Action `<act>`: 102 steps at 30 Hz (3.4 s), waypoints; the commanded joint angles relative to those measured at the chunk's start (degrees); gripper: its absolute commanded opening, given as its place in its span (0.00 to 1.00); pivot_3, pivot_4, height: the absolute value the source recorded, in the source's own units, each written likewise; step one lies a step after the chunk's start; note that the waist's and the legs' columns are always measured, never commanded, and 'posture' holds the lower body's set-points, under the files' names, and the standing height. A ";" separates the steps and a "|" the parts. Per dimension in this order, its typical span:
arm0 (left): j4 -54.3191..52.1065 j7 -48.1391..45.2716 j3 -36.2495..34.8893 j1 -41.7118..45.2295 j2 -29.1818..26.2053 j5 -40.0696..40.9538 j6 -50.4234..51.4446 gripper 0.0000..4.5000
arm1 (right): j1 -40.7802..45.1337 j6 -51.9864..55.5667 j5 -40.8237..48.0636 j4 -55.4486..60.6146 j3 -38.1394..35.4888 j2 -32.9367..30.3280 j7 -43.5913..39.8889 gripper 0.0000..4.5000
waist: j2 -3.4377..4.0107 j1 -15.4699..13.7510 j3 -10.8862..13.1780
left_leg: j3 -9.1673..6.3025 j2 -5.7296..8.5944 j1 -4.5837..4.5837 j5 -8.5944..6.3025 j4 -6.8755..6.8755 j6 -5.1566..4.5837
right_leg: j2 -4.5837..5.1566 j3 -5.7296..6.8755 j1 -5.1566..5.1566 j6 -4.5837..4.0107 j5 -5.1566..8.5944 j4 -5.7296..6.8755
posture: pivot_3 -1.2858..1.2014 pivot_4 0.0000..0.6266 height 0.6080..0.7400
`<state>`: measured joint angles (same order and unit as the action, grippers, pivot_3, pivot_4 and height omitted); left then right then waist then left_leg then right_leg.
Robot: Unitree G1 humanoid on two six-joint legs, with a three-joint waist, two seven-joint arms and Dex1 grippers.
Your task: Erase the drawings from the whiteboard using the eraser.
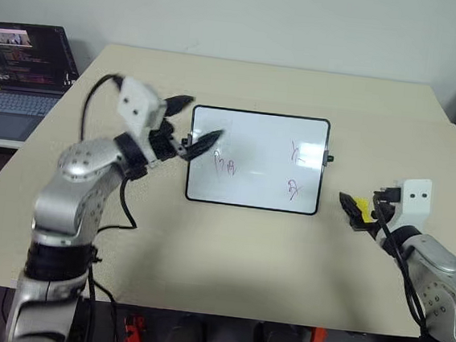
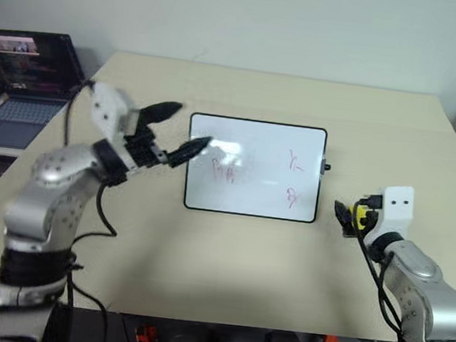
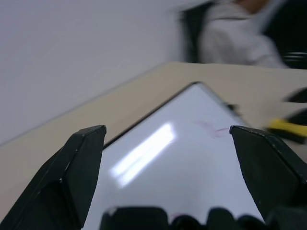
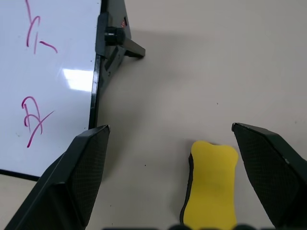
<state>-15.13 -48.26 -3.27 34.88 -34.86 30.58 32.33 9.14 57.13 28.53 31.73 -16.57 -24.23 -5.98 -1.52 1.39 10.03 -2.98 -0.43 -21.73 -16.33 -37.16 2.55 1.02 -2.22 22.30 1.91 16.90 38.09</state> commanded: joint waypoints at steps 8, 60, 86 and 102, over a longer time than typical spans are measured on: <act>1.94 -20.20 10.46 9.75 -0.66 4.83 2.01 1.00 | -0.29 -0.91 -3.44 -4.86 -1.45 1.43 2.35 0.99 | 0.02 0.41 0.00 | 0.03 -0.01 -0.04 -0.01 0.03 -0.02 | -0.03 -0.06 0.05 0.01 0.01 -0.04 | 0.52 0.24 1.00; -3.59 0.18 2.34 -13.14 -4.83 -6.01 1.61 1.00 | 11.38 -19.74 -18.01 -2.84 19.66 -3.73 -11.60 0.29 | 0.11 0.47 0.02 | -0.03 -0.03 0.05 -0.02 -0.88 -0.07 | -0.04 -0.12 0.08 0.00 0.00 0.94 | 0.52 0.24 1.00; -2.99 -5.63 3.40 -9.17 -4.38 -1.30 3.35 1.00 | 28.13 -31.62 -37.73 -31.05 33.12 -3.23 -20.40 0.29 | 0.10 0.62 0.01 | -0.02 -0.05 0.08 -0.02 -0.92 -0.07 | 0.05 -0.09 0.08 -0.04 -0.03 0.99 | 0.52 0.24 1.00; -3.88 -4.72 4.02 -10.43 -3.80 -1.44 2.58 1.00 | 25.87 -24.30 -34.06 -31.18 30.12 -4.08 -28.30 0.29 | 0.05 0.47 -0.03 | -0.03 -0.07 0.22 -0.01 -0.93 -0.07 | 0.08 -0.10 -0.06 -0.07 -0.12 0.96 | 0.52 0.24 1.00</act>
<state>-17.42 -53.09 1.14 24.26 -38.81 28.88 35.86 36.44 29.81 -5.42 0.16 13.17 -26.71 -32.66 -1.47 1.86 10.01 -3.00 -0.50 -21.46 -16.34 -38.09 2.48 1.09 -2.32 22.20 1.85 16.78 39.06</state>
